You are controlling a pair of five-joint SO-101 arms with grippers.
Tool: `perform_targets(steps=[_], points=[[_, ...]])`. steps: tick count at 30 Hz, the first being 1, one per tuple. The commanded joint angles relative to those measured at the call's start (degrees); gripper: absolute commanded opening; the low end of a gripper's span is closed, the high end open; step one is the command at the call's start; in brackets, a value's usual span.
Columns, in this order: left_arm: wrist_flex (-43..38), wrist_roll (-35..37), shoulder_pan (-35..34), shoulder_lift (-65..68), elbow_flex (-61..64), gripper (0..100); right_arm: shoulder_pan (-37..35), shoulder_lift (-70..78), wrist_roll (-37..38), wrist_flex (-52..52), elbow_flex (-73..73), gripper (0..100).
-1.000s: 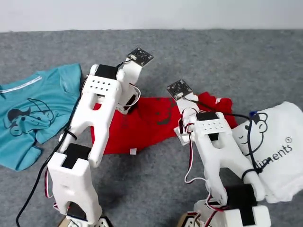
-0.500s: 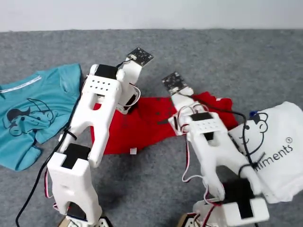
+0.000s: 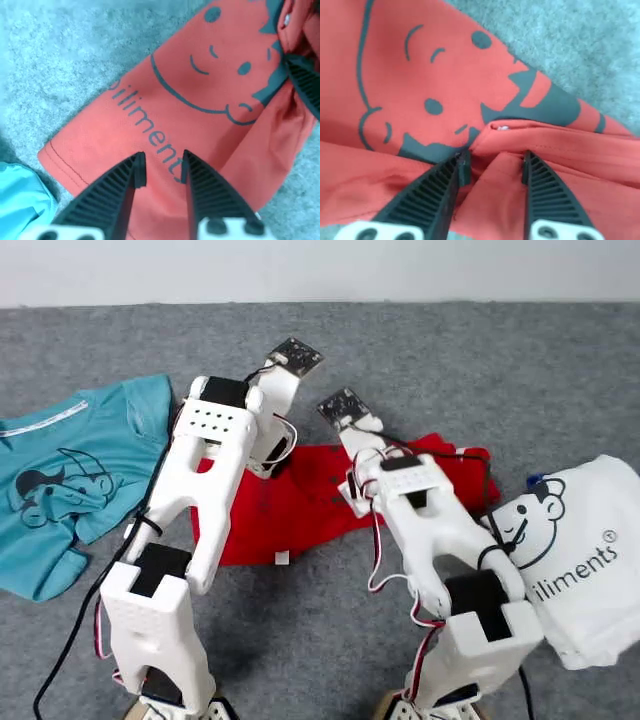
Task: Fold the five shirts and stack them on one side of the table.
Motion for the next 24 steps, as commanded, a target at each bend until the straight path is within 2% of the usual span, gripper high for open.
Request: perform_targets(steps=[1, 5, 9, 18, 21, 24], points=[[-1.7, 3.6, -3.2, -3.9, -0.7, 13, -0.2, -6.3, 0.4, 10.8, -8.9, 18.7], [-1.5, 5.0, -7.8, -3.5, -0.7, 13, -0.1, -13.8, 0.4, 24.1, -18.6, 19.0], [0.2, 5.3, -11.8, -3.4, -0.7, 20, 1.7, -17.9, 0.5, 33.2, -23.3, 19.0], [6.8, 6.1, -17.1, 0.2, 0.5, 22, 10.8, -19.6, 0.4, 41.1, -23.1, 18.8], [7.5, 0.4, -16.1, 4.7, 0.3, 25, 10.7, -19.6, 0.4, 42.0, -23.1, 18.8], [9.1, -1.6, -16.0, 8.0, 0.2, 25, 10.8, -19.6, 0.5, 42.5, -23.1, 18.8]])
